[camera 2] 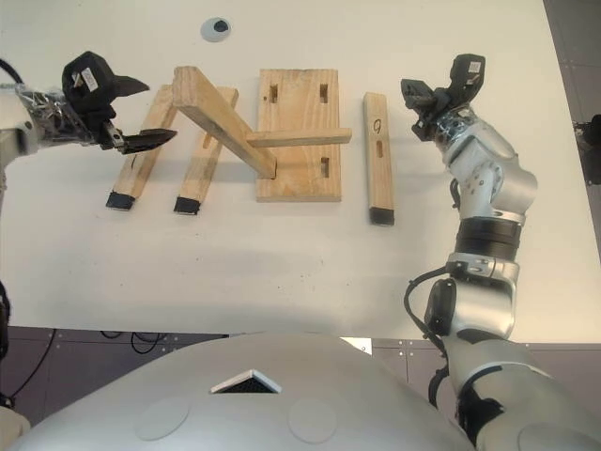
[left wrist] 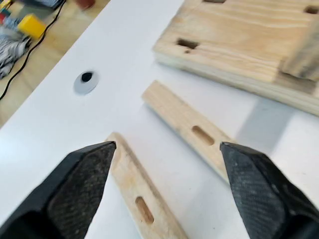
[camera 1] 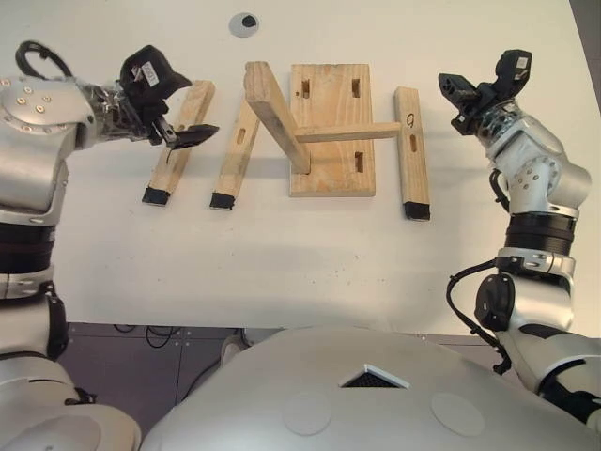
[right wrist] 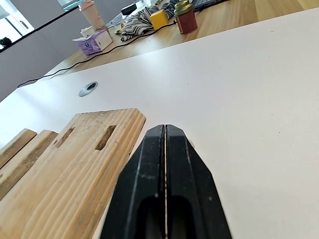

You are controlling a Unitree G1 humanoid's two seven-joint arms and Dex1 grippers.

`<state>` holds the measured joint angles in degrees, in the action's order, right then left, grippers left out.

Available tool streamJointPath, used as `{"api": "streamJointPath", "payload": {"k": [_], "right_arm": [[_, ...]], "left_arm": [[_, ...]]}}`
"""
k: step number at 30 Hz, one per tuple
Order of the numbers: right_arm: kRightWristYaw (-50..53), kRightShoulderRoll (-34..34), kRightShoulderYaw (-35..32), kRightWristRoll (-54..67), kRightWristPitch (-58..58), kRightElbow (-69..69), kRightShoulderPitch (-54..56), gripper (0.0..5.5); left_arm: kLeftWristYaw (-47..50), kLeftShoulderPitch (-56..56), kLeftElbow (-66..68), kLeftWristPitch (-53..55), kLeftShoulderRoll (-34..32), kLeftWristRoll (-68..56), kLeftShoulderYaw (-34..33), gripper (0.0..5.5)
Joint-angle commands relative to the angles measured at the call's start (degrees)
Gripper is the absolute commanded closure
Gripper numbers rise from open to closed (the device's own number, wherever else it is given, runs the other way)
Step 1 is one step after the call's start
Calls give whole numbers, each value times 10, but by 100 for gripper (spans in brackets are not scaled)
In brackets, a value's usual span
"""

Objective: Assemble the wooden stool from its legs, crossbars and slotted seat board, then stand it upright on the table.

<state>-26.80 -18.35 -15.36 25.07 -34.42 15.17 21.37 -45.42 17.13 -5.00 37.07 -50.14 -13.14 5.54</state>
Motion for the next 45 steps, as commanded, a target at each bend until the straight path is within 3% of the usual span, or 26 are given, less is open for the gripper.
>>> {"api": "streamJointPath", "payload": {"k": [1,4,15,27,30,35,39,45], "right_arm": [[32,16,-25,21,-6,-46,-15,550],[38,13,-24,28,-6,-47,1,550],[36,2,-7,27,-11,-55,9,550],[41,-6,3,25,-15,-63,12,550],[36,-8,-2,36,-25,-66,25,550],[-1,-19,-25,115,-106,-86,76,463],[-93,-22,-66,281,-241,-56,186,396],[-190,-22,-85,433,-318,-83,262,303]], "left_arm": [[77,-70,-3,67,51,-2,-40,166],[102,-108,-16,98,63,-6,-64,166],[104,-167,98,27,63,19,-80,166],[83,-188,40,44,84,-30,-114,337],[92,-189,42,31,89,-24,-119,350],[72,-124,8,-12,118,-75,-152,350],[12,34,-19,21,159,-172,-134,350],[-21,185,-48,113,207,-337,-154,350]]}}
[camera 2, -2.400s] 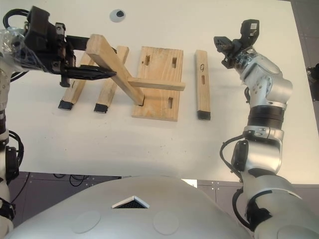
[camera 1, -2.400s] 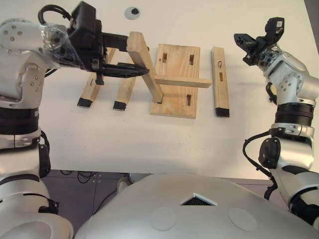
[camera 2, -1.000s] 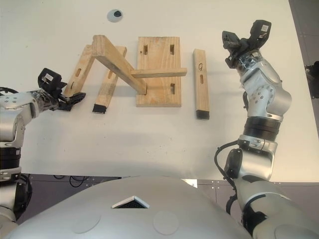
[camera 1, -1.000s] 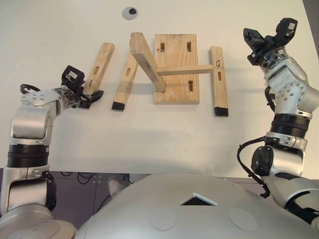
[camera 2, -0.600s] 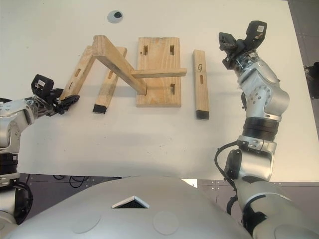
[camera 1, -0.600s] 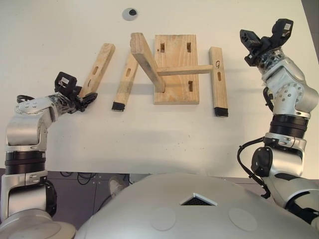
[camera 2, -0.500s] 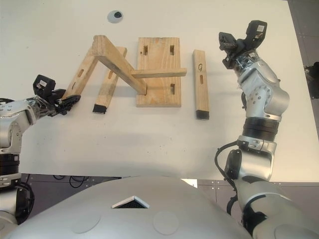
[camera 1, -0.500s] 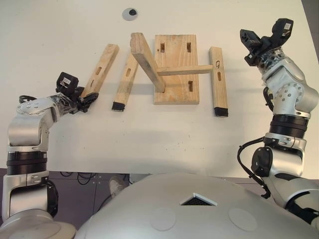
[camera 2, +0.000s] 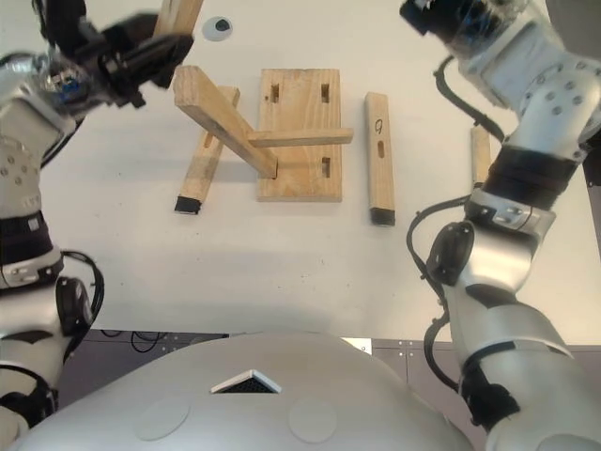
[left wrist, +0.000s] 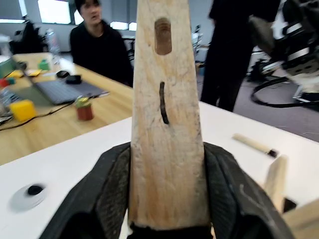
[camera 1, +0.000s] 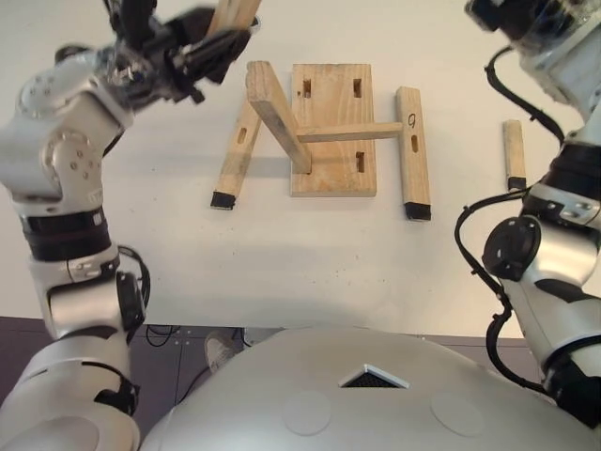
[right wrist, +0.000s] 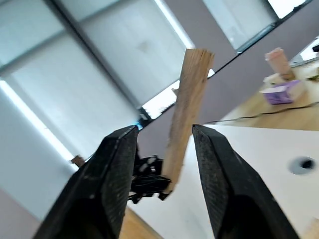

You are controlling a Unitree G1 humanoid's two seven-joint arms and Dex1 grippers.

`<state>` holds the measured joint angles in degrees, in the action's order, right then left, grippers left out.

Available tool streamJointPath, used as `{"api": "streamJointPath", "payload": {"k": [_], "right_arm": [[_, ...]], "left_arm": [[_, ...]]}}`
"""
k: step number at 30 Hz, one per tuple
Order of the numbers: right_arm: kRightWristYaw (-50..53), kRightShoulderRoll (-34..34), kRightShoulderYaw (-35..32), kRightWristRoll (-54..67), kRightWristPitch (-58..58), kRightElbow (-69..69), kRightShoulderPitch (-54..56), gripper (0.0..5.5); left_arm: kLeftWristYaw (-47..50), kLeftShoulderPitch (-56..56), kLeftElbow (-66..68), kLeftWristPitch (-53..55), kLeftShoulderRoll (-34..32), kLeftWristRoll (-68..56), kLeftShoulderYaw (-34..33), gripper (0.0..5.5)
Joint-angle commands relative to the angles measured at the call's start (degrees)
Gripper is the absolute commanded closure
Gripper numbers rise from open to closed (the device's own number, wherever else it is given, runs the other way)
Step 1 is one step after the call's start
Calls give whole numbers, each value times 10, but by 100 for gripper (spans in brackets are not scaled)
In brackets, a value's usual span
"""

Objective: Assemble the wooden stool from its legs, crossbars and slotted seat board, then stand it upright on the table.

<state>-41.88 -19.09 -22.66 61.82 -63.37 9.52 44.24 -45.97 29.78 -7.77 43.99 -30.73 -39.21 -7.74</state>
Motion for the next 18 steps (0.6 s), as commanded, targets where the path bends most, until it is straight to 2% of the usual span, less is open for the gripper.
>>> {"api": "streamJointPath", "payload": {"k": [1,6,13,17,18], "right_arm": [[-40,-16,-14,77,-30,-29,35,281],[-48,-18,-20,112,-34,-27,23,194],[-42,-13,-21,119,-21,4,36,88],[-55,-17,-19,124,-21,18,52,84],[-55,-20,-22,126,-20,27,56,102]], "left_arm": [[-18,68,-23,54,15,-97,-25,350],[-35,65,-44,82,7,-154,-27,350],[-73,40,-65,80,-13,-142,17,350],[-77,31,-62,74,-17,-130,36,350],[-79,28,-63,74,-18,-131,37,350]]}}
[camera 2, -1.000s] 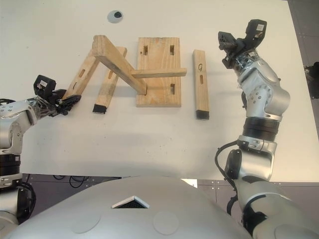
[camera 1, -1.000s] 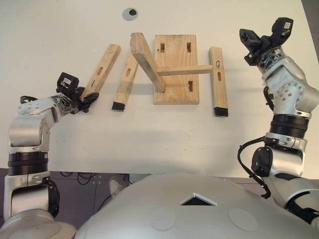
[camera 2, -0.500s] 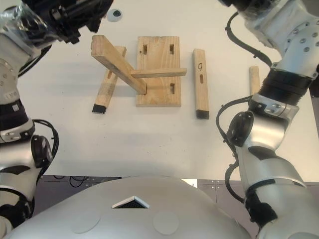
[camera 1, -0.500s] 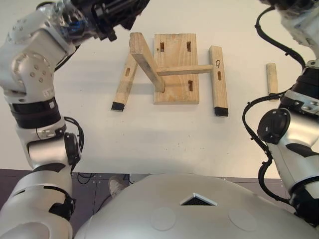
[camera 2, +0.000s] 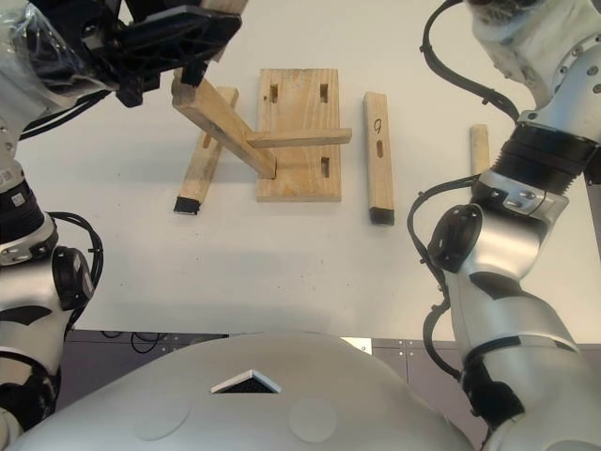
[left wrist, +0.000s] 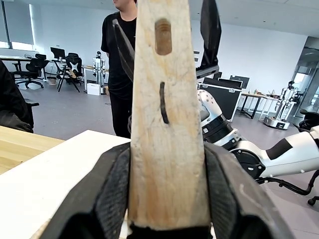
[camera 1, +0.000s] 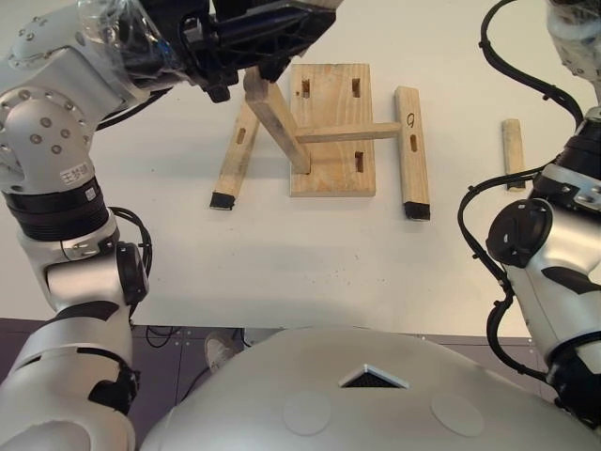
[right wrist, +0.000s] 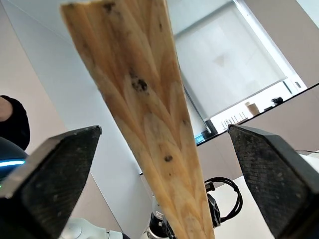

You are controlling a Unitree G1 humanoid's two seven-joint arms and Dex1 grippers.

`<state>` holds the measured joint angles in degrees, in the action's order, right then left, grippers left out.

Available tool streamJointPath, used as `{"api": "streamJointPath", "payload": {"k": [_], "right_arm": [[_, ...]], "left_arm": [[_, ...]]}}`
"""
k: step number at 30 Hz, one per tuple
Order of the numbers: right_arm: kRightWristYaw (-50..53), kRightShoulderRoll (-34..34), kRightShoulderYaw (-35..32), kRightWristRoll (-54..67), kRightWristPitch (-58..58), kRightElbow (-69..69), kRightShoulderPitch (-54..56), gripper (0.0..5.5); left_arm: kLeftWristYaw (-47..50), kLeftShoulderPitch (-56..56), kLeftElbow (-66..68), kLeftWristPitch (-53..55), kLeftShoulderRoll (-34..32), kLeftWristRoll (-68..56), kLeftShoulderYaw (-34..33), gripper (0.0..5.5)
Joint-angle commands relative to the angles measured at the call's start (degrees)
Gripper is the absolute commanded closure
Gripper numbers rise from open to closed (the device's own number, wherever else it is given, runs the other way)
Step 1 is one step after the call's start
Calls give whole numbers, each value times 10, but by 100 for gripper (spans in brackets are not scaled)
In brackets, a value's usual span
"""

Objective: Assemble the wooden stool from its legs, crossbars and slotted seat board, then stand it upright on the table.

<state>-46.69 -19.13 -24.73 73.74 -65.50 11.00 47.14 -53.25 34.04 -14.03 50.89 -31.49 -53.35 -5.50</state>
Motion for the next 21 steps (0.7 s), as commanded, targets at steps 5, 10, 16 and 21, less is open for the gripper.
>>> {"api": "streamJointPath", "payload": {"k": [5,10,16,21], "right_arm": [[-17,-34,-14,29,-16,41,33,175],[-19,-35,-12,39,-30,41,34,262],[-1,-23,-17,46,-19,32,41,300],[36,-9,-25,32,27,28,54,308]], "left_arm": [[-11,-28,-3,4,-14,9,17,350],[-6,-34,-5,0,-10,6,17,350],[-8,-32,-1,-9,-11,14,25,350],[-3,-17,11,-24,-7,24,30,314]]}}
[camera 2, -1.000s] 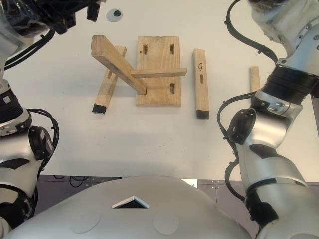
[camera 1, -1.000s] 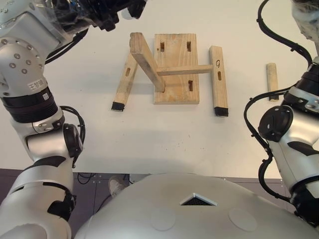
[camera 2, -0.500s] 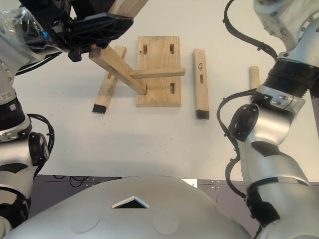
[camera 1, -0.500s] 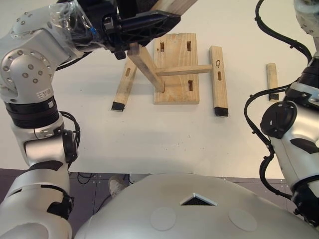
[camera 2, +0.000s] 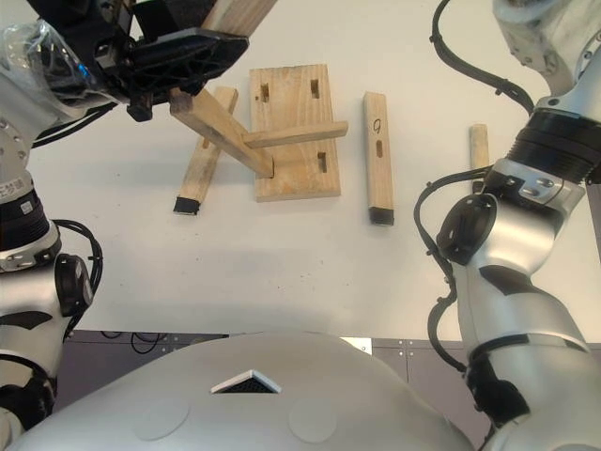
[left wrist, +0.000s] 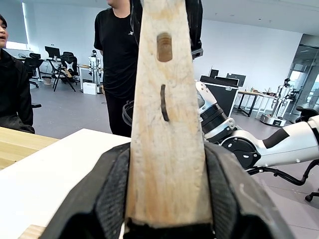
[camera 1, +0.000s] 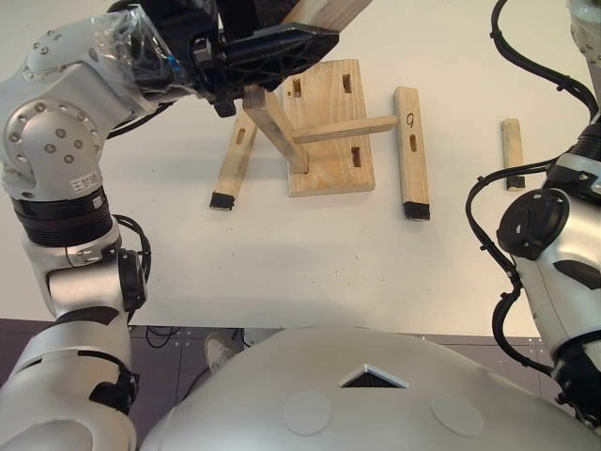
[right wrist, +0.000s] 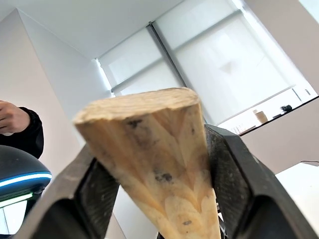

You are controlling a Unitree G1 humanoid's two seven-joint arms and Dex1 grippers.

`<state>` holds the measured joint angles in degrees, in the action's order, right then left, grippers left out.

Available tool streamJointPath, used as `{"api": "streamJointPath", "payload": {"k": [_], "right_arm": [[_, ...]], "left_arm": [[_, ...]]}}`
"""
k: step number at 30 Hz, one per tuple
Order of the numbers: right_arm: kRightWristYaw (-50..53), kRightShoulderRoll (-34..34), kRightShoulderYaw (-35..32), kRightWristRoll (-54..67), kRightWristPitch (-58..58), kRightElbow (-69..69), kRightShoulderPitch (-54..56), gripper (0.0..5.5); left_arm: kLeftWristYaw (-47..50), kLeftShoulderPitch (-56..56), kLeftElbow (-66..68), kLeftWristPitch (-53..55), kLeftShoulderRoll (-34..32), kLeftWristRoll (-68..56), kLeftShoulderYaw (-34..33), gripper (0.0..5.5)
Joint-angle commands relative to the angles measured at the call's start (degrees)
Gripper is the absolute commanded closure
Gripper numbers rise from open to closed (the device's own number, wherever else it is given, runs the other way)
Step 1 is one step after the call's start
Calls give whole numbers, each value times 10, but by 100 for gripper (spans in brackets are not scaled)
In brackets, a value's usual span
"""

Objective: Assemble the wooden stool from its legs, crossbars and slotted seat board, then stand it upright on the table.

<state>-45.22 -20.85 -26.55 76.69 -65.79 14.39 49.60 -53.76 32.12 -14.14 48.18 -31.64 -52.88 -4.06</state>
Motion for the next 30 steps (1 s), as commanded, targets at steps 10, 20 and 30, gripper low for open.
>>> {"api": "streamJointPath", "payload": {"k": [10,20,30], "right_arm": [[43,-4,19,-130,187,28,37,342],[-63,-56,96,-300,298,24,-71,343],[-123,-60,126,-337,300,9,-165,343]], "left_arm": [[26,16,8,2,8,-9,-12,189],[116,19,52,-13,24,9,-58,189],[125,11,68,-8,19,27,-60,189]]}}
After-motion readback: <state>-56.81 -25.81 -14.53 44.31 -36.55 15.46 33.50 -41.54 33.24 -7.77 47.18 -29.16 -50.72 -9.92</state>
